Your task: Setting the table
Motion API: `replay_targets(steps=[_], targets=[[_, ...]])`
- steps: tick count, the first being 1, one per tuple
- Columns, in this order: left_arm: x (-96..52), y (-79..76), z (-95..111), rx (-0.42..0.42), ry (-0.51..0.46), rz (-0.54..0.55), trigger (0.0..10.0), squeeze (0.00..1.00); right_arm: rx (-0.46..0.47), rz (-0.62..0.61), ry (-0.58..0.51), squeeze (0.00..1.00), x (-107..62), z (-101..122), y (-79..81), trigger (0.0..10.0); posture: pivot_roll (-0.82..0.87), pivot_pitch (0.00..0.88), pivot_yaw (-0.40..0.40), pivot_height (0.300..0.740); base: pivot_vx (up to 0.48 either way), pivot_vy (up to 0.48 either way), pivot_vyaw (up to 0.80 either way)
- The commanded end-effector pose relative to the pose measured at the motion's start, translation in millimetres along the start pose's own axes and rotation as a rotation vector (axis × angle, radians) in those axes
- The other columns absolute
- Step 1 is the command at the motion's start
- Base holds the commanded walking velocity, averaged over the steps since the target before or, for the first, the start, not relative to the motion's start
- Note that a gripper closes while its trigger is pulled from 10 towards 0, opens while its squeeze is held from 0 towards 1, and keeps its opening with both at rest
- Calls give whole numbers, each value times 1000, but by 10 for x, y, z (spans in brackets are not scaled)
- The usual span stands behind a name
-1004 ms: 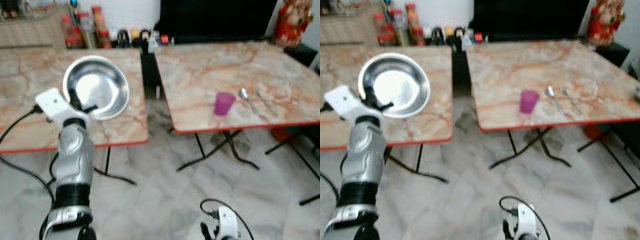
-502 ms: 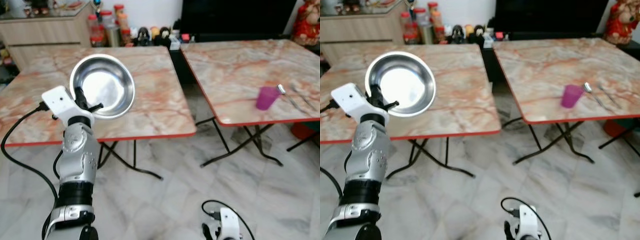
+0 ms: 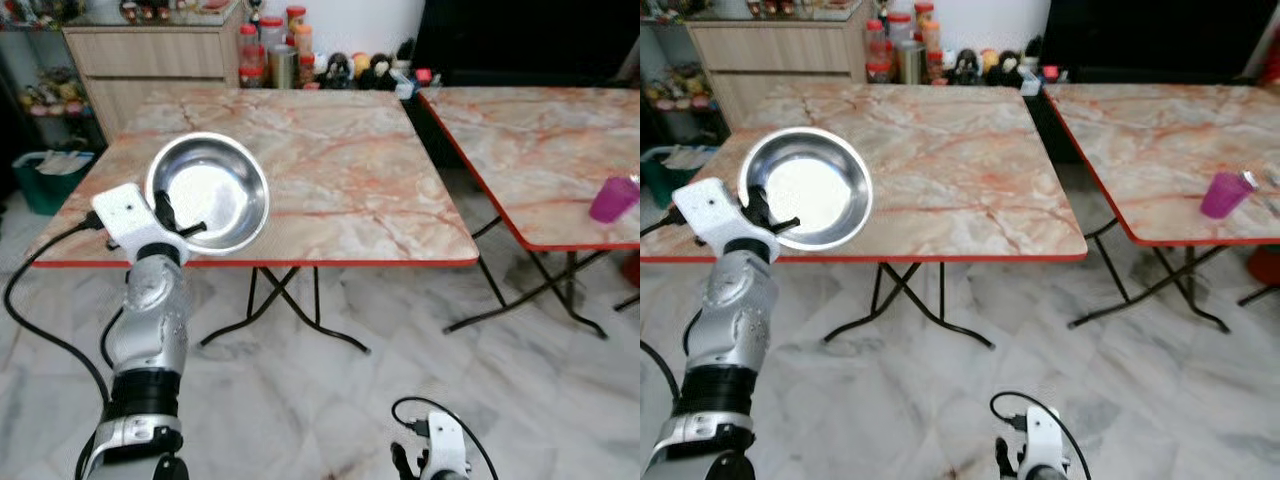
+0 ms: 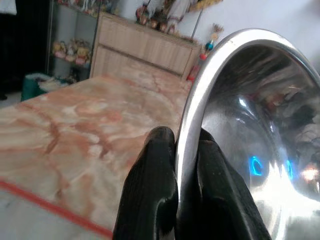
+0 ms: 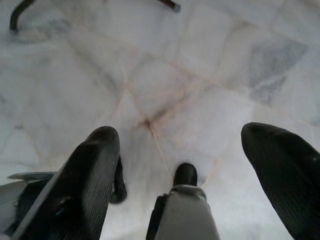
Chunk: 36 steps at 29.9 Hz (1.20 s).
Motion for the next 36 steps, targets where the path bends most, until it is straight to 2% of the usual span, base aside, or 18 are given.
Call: replay_targets(steps=[1,7,19,23,32,36], targets=[[6,-28,49,-5,-15,-4,10000,0,-14,2,-18,0,4,55,-27,10000,96,0,-28,740,247,0,438],[6,-21,61,-2,-19,0,10000,0,24,-19,-16,0,3,47,-49,10000,96,0,-29,740,337,0,267],[-1,-50,66,2,-19,-5,10000,0,-30,-7,-15,0,6,64,-49,10000,98,0,-33,740,345,0,92],[0,-58,66,1,-19,-7,10000,0,2,-10,-15,0,5,56,-45,10000,98,0,-32,740,344,0,400],[-2,-82,58,0,-15,-14,10000,0,-36,-3,-14,0,7,64,-39,10000,99,0,-31,740,346,0,133],[-6,-106,46,-3,-10,-20,10000,0,-1,-9,-11,0,7,53,-38,10000,101,0,-30,740,345,0,161]])
Point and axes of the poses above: a point about 5 cm out from each wrist's last joint towards the gripper, its own x axis pointing out of the wrist towards the gripper, its own z axis along the axis of the wrist's last joint, y = z × x, the point moved 5 cm from there along x, pointing out of the wrist towards the gripper, and after that the axes turned 10 degrees about -x, right-handed, at the moved point
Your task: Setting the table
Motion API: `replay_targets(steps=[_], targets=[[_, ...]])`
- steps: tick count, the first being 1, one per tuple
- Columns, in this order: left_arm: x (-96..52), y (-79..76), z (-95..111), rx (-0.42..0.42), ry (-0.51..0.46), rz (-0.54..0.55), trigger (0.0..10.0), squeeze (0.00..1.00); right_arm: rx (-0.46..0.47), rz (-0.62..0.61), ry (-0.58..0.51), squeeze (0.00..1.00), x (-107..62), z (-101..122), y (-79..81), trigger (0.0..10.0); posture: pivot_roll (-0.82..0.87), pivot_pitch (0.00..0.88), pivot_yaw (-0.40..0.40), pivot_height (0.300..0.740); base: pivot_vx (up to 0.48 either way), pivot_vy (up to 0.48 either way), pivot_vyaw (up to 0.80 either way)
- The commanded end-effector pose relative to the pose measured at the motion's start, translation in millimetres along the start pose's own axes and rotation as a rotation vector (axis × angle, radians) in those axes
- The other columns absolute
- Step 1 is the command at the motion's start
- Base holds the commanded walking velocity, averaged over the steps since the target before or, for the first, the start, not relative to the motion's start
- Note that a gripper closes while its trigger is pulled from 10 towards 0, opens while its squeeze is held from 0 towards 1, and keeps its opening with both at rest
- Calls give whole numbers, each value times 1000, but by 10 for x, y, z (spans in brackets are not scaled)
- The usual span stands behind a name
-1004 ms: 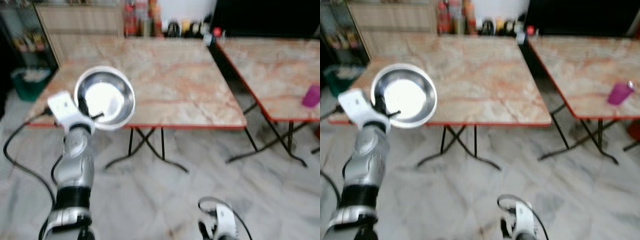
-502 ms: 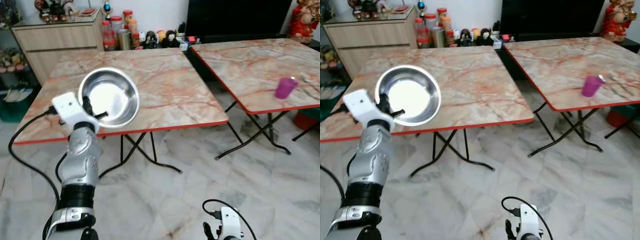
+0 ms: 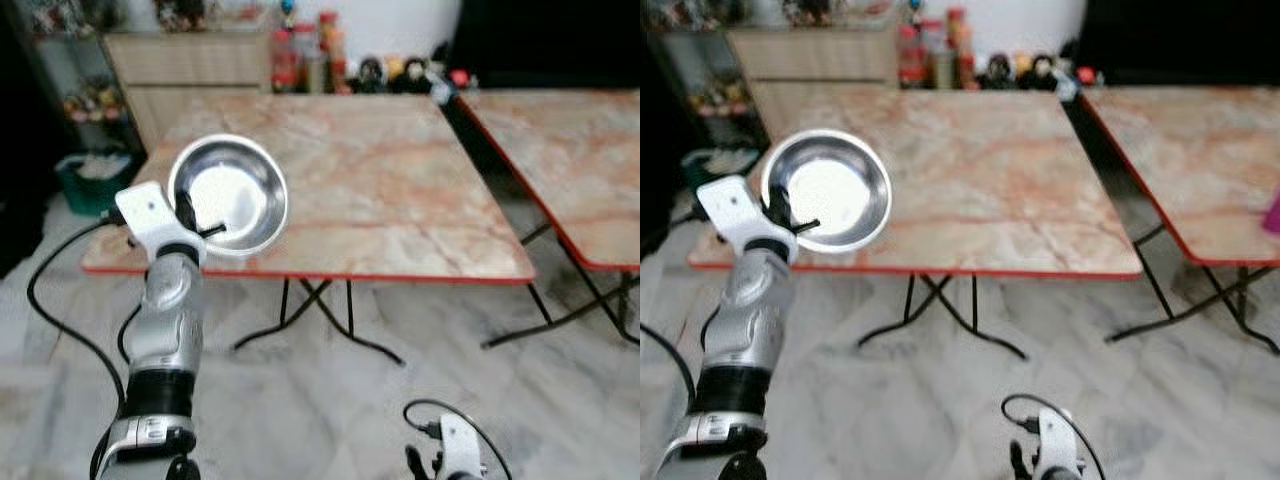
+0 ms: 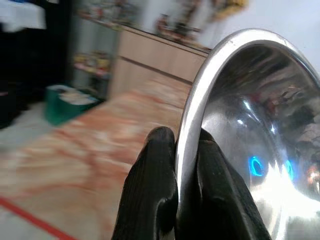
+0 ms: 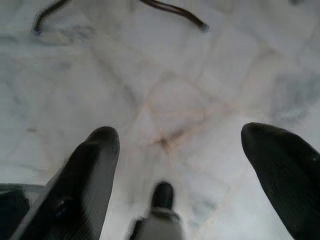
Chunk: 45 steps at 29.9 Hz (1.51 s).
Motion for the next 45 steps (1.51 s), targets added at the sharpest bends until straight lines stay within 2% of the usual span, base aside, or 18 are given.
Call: replay_targets(steps=[1,12,17,18,23,27,31,32,34,36,41,43,45], targets=[[14,4,61,1,-17,2,10000,0,7,14,-8,0,11,39,69,10000,101,0,-30,740,345,0,0],[-12,-63,-22,-3,17,-30,10000,0,13,17,-6,0,11,36,70,10000,102,0,-31,740,352,0,0],[-37,-141,-103,-14,64,-86,10000,0,10,15,-4,0,12,34,69,10000,103,0,-33,740,360,0,0],[-58,-198,-163,-27,96,-114,10000,0,8,17,-3,0,12,33,69,10000,103,0,-33,740,360,0,0],[-90,-260,-304,-90,168,-125,10000,0,6,19,-2,0,12,32,70,10000,103,0,-33,740,354,0,0],[-112,-313,-382,-97,205,-139,10000,0,6,19,-1,0,12,33,69,10000,102,0,-33,740,341,0,0],[-176,-388,-546,-150,307,-168,10000,0,4,20,1,0,12,31,69,10000,103,0,-34,740,68,0,0],[-231,-423,-664,-133,378,-198,10000,0,2,21,2,0,12,29,69,10000,104,0,-34,740,0,0,0],[-285,-451,-756,-103,425,-223,10000,0,0,22,4,0,12,27,70,10000,107,0,-34,740,0,0,0],[-337,-474,-846,-108,475,-221,10000,0,-1,23,5,0,12,26,70,10000,107,0,-34,740,0,0,0],[-395,-467,-1007,-99,557,-175,10000,0,-1,24,5,0,12,26,71,10000,107,0,-33,740,0,0,0],[-410,-564,-1034,-161,588,-174,10000,0,-2,25,5,0,12,26,74,10000,104,0,-33,740,0,0,0],[-415,-575,-1056,-164,605,-163,10000,0,-3,25,5,0,12,26,74,10000,105,0,-33,740,0,0,0]])
Point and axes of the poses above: a point about 5 cm out from each wrist's last joint towards the gripper, its own x axis pointing out of the wrist towards the gripper, its own z axis along the axis of the wrist's last joint, y = z × x, the point moved 5 cm from there along x, pointing out of the wrist towards the gripper, and after that the axes turned 10 degrees about -x, right-handed, at the moved point
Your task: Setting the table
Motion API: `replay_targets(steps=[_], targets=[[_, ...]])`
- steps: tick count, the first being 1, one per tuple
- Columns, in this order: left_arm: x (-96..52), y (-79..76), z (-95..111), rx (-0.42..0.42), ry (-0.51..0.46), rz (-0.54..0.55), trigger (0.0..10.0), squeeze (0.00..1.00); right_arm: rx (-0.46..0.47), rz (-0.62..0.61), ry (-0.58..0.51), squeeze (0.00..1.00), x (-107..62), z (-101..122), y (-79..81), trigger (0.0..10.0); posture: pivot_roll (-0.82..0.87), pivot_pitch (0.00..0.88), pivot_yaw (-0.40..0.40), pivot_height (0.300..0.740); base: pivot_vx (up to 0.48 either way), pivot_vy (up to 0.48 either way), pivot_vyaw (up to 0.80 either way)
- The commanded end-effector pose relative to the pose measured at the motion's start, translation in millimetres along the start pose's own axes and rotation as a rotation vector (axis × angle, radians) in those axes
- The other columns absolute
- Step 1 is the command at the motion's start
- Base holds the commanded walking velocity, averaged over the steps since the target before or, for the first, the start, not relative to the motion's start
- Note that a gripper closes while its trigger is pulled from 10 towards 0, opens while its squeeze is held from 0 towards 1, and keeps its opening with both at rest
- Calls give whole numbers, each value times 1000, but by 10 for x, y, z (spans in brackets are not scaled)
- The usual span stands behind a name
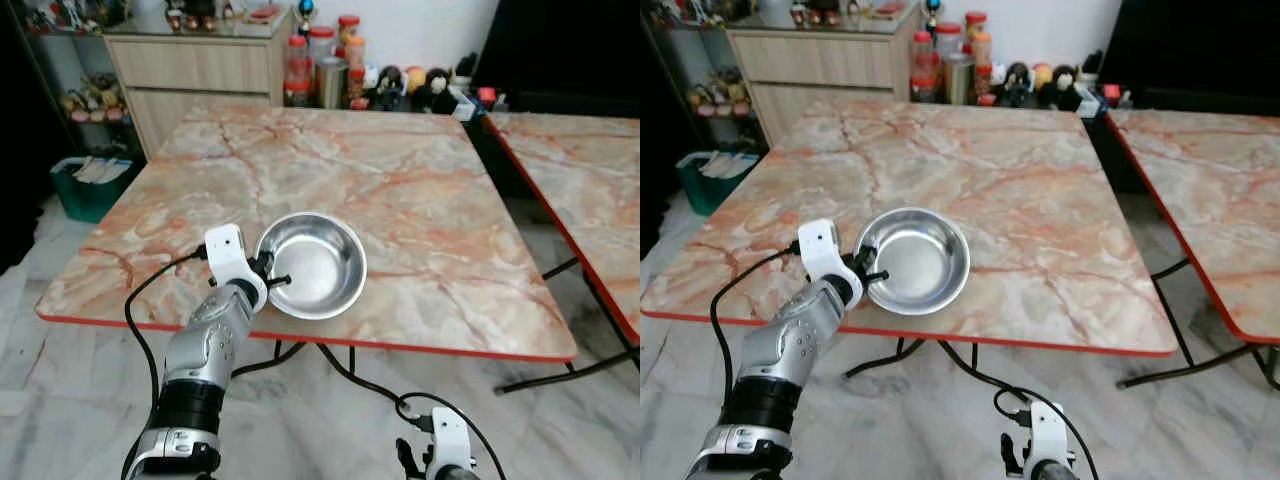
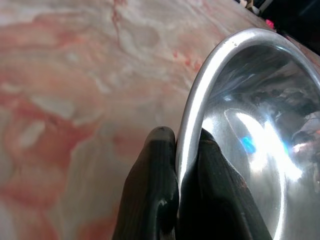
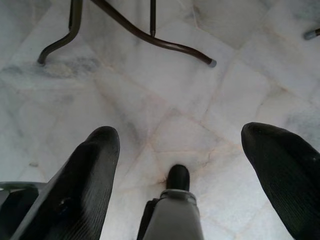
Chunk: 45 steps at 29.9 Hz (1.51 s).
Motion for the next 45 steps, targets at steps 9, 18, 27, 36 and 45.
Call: replay_targets(steps=[9,18,27,36,45], targets=[[121,-249,64,-69,23,16,10000,0,-4,0,0,0,0,6,-7,10000,107,0,-30,740,0,0,0],[175,-147,189,11,-22,103,10000,0,-1,2,1,0,1,1,3,10000,104,0,-25,740,0,0,0],[155,-44,371,-39,-110,144,10000,0,-3,3,3,0,0,-2,2,10000,104,0,-27,740,0,0,0],[142,9,439,-42,-141,155,10000,0,-6,5,3,0,0,2,-4,10000,105,0,-31,740,0,0,0],[134,19,471,-43,-157,157,10000,0,-8,6,4,0,0,2,-5,10000,105,0,-33,740,0,0,0]])
Point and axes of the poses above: a point about 5 cm out from each wrist's last joint towards the gripper, its own x axis pointing out of the wrist towards the gripper, its own z axis along the axis of the wrist's last joint, y = z × x, the point moved 5 cm from there along x, pointing out of the wrist towards the gripper, and after that the axes turned 10 degrees about -x, right-handed, at the moved point
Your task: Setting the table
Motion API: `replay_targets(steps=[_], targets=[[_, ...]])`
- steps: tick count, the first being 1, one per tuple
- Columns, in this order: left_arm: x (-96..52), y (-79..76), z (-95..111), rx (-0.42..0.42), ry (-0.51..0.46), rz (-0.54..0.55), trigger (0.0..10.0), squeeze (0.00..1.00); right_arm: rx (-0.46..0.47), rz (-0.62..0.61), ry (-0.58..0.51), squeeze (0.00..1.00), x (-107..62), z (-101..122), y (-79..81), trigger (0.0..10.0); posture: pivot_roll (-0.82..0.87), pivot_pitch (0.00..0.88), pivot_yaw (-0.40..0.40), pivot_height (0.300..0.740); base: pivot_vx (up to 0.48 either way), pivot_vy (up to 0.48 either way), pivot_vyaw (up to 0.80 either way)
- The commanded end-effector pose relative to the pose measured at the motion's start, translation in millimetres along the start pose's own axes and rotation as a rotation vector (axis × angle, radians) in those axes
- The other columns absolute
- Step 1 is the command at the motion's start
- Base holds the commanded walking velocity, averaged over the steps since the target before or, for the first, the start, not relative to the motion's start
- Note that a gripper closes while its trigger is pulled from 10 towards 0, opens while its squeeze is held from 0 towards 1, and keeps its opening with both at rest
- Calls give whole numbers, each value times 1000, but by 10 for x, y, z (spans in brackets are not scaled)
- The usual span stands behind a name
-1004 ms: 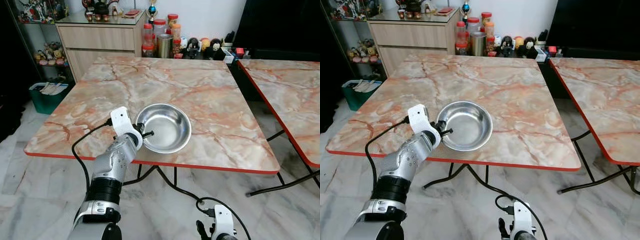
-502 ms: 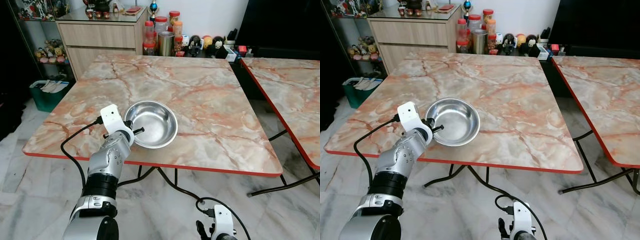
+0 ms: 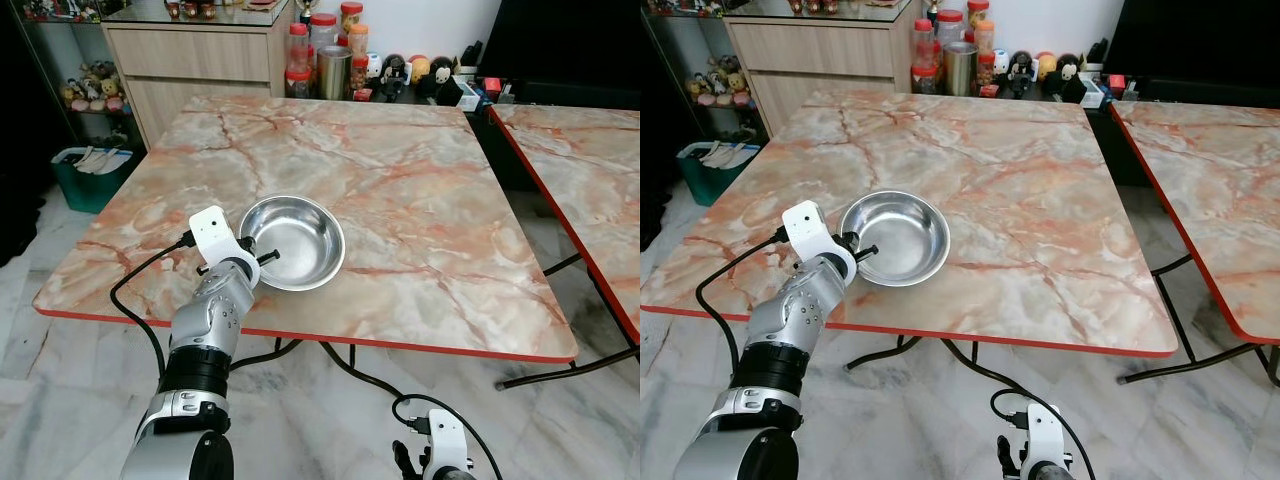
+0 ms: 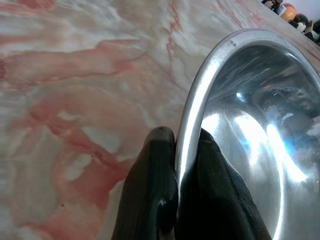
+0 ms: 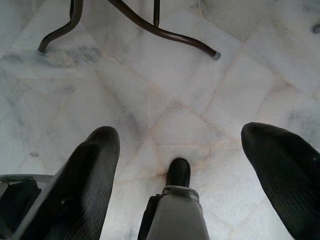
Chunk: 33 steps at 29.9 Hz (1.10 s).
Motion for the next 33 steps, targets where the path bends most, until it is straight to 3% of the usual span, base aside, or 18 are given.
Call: replay_targets(steps=[1,33], targets=[[-10,-62,131,-3,-50,-15,10000,0,-5,2,1,0,1,6,-8,10000,107,0,-33,740,0,0,0],[-24,-62,185,-20,-79,-19,10000,0,-10,5,3,0,0,3,-11,10000,105,0,-36,740,233,0,0]])
Point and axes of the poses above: a point about 5 cm out from each wrist's last joint towards the gripper, its own x axis pointing out of the wrist towards the gripper, its own z axis along the axis of the wrist's last joint, y = z × x, the point moved 5 cm from there along x, pointing out of the wrist towards the gripper, and after that the axes turned 10 degrees about -x, right-handed, at the moved point
